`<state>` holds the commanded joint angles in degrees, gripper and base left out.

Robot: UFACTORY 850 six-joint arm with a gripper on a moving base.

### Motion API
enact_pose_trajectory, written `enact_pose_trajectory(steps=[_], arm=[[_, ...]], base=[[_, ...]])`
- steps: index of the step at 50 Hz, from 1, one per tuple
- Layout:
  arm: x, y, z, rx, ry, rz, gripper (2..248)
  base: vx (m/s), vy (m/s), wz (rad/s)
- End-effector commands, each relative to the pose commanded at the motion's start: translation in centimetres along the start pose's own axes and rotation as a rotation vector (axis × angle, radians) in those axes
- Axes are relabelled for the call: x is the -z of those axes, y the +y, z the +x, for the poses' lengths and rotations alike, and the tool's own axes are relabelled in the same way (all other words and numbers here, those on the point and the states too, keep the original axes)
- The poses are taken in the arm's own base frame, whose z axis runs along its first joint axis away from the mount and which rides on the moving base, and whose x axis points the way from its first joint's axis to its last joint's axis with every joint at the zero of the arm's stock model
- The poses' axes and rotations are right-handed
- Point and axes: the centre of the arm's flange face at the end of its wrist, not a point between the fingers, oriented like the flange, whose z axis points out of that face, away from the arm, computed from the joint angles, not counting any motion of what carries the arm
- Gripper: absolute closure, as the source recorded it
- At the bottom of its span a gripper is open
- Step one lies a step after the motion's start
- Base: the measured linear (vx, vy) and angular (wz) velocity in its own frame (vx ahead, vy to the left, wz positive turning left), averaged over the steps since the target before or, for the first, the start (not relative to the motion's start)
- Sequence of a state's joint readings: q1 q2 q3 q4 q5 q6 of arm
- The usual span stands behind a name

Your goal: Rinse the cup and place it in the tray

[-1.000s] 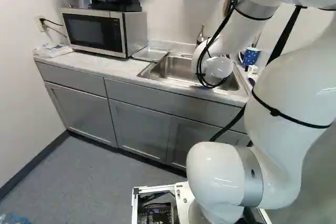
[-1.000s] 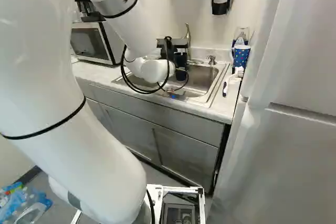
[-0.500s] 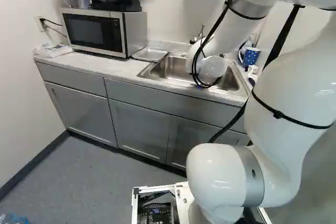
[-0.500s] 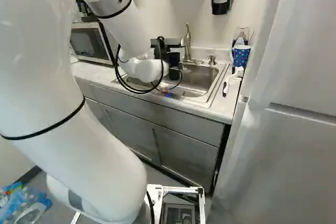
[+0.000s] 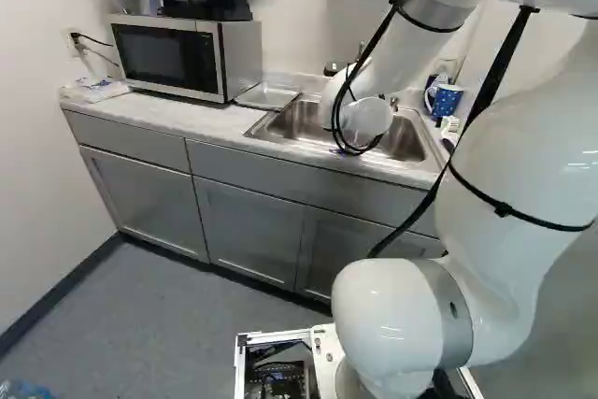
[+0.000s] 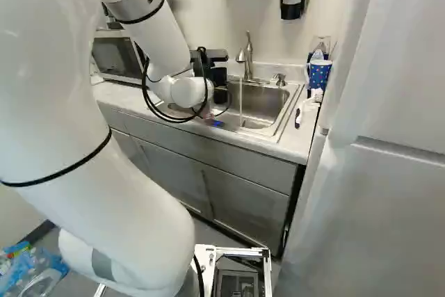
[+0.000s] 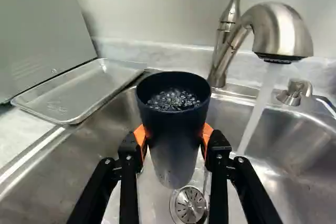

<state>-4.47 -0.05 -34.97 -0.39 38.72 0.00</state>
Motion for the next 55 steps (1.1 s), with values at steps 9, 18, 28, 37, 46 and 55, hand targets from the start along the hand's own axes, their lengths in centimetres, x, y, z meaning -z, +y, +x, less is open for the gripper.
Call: enact_pose_trajectory(steps=[9,18,28,37,46,55], arm=[[0.2,-1.3,0.9,0.008,0.021,0.028,129],[0.4,-2.6,1.8,0.015,0.041,0.055,129],[0.6,-3.9,2.9,0.018,0.059,0.08,129],[0.8,-4.7,3.6,0.013,0.061,0.091,129],[1.0,-5.5,4.3,0.016,0.056,0.108,129],[1.3,-6.4,5.0,0.021,0.049,0.126,129]], base=[[0.0,0.0,0.0],[0.0,0.0,0.0],[0.0,0.0,0.0],[0.0,0.0,0.0],[0.0,0.0,0.0],[0.0,0.0,0.0]])
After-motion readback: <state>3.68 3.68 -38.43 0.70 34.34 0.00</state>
